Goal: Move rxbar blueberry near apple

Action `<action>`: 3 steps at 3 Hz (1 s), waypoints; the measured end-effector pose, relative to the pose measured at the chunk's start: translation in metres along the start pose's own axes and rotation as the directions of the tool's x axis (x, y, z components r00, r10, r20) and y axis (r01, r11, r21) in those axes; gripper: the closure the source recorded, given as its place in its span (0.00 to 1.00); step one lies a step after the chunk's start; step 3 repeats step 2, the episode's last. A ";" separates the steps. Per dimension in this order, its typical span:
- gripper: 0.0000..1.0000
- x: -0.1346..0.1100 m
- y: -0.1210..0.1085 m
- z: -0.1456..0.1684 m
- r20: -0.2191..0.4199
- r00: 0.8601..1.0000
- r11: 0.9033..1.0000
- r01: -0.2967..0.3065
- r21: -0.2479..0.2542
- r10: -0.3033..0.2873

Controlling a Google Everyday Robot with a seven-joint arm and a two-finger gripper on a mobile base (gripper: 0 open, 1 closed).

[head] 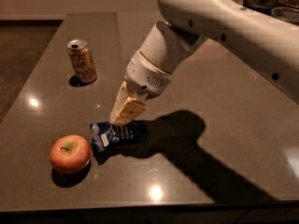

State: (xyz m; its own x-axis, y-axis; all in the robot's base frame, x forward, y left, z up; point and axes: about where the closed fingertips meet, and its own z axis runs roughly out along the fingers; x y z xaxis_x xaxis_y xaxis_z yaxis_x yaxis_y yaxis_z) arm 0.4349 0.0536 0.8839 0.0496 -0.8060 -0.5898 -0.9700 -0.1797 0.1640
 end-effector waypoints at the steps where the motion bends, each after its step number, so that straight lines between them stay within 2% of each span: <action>1: 0.28 -0.001 0.000 0.001 0.000 1.000 1.000 0.003 0.001 -0.003; 2: 0.04 -0.003 0.001 0.002 -0.001 1.000 1.000 0.005 0.001 -0.005; 3: 0.04 -0.003 0.001 0.002 -0.001 1.000 1.000 0.005 0.001 -0.005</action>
Offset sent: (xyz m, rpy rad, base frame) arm -0.0005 0.0013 0.0002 0.0002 -0.0018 0.0015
